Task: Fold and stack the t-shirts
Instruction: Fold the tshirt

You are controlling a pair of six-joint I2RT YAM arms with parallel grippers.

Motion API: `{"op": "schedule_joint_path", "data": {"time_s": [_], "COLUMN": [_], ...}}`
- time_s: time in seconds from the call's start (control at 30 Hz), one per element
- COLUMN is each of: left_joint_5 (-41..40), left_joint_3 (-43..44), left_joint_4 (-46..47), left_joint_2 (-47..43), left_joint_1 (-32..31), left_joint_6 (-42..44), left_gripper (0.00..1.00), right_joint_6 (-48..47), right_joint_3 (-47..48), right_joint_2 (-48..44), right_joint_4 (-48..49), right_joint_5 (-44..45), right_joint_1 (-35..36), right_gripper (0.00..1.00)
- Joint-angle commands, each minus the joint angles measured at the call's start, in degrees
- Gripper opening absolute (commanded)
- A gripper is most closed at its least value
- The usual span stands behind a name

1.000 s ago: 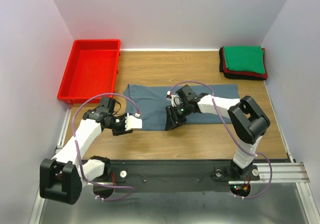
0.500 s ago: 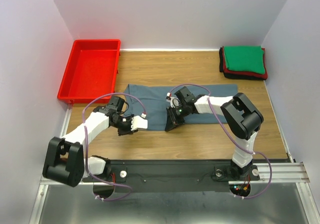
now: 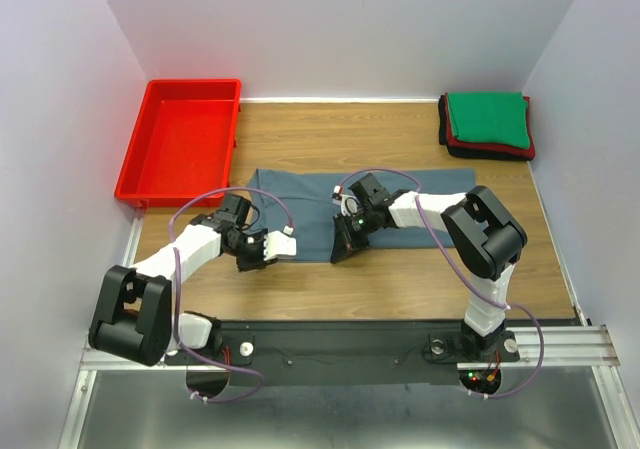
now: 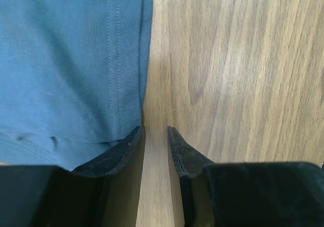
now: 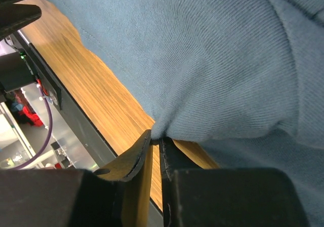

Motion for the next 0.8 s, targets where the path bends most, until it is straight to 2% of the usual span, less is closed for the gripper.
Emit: {"op": "schedule_joint_path", "data": {"time_s": [0.0, 0.27, 0.5, 0.53, 0.77], "left_joint_5": [1.1, 0.2, -1.4, -1.7, -1.4], "left_joint_3": [0.7, 0.6, 0.7, 0.8, 1.7], "left_joint_4": [-0.4, 3.0, 6.8, 6.8, 4.3], "left_joint_2": [-3.1, 0.0, 4.0, 4.4, 6.3], "left_joint_1": [-0.3, -0.3, -0.3, -0.3, -0.4], "left_joint_6": [-1.0, -3.1, -5.3, -5.4, -4.7], "left_gripper": [0.36, 0.37, 0.43, 0.42, 0.14], "right_joint_6": [-0.1, -0.1, -0.4, -0.4, -0.6], "right_joint_3": [0.1, -0.1, -0.4, -0.3, 0.3], "right_joint_2": [-0.5, -0.8, -0.8, -0.8, -1.5], "right_joint_4": [2.0, 1.9, 1.9, 1.8, 1.8], "right_joint_5": [-0.7, -1.7, -2.1, -2.3, -3.2], "right_joint_1": [0.1, -0.2, -0.4, -0.4, -0.6], "right_gripper": [0.14, 0.14, 0.14, 0.13, 0.09]}}
